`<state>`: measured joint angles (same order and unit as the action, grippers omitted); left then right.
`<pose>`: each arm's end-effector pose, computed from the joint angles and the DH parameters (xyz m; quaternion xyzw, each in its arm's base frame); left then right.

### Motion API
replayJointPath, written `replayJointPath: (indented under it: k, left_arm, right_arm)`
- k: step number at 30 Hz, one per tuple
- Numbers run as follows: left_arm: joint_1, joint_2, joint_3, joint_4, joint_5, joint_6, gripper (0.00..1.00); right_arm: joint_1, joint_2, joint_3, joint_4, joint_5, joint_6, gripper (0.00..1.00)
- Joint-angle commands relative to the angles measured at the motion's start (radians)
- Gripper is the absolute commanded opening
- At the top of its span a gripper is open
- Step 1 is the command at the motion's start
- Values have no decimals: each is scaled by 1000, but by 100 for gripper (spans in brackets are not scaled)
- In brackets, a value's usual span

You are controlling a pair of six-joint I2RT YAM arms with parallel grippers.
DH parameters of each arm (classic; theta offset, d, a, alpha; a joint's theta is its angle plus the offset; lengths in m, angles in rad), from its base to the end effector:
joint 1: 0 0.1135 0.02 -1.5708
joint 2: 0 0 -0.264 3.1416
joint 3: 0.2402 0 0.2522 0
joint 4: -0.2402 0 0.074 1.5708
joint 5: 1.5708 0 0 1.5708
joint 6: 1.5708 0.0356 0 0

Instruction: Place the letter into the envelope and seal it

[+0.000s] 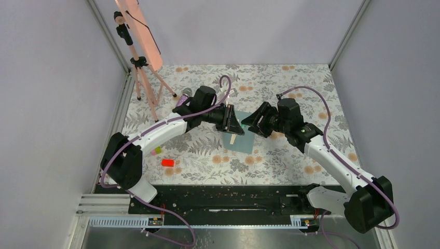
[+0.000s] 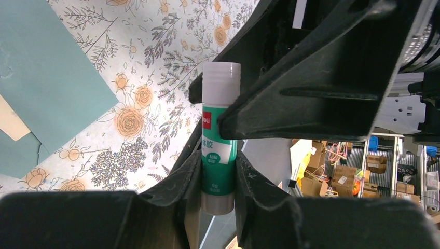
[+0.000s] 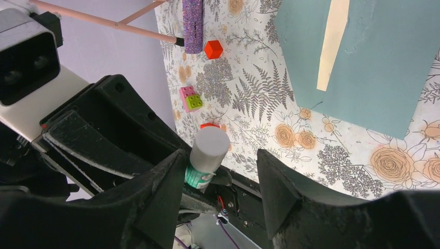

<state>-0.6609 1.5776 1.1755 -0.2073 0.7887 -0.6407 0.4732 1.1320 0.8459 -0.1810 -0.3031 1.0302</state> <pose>0.2623 -0.2360 0.2801 0.1859 0.8168 -0.5297 0.1333 0.2232 0.1262 0.2923 0.1553 0.8311 0.4478 0.2908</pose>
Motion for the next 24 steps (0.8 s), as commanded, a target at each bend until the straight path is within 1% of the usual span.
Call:
replayJointPath:
  k: [1,7,11,14,17,20,22,23,24]
  left_arm:
    - [-5,-19,3,54,12,6,0]
    - [-6,-13,12,53,-8,4,0]
    - [-10,-7,19,54,-5,5,0]
    - [-12,-7,23,54,-3,6,0]
    - [-13,-7,21,52,0,6,0]
    - [-14,-5,22,51,-2,7,0]
    - [-14,1,27,43,-9,7,0]
    - [-15,4,30,40,-8,6,4]
    - [-15,7,32,34,-5,8,9]
  right_arm:
    - [16,29,31,37,-2,16,59]
    - [55,32,25,51,8,27,55]
    - [56,48,27,61,-1,29,48]
    - [61,60,30,82,-10,36,40]
    - [62,72,40,86,-14,32,29]
    - [63,77,45,90,-16,29,12]
    - [64,84,48,95,-24,12,4]
    - [63,91,55,93,-34,-2,0]
    - [62,98,62,90,-45,-13,0]
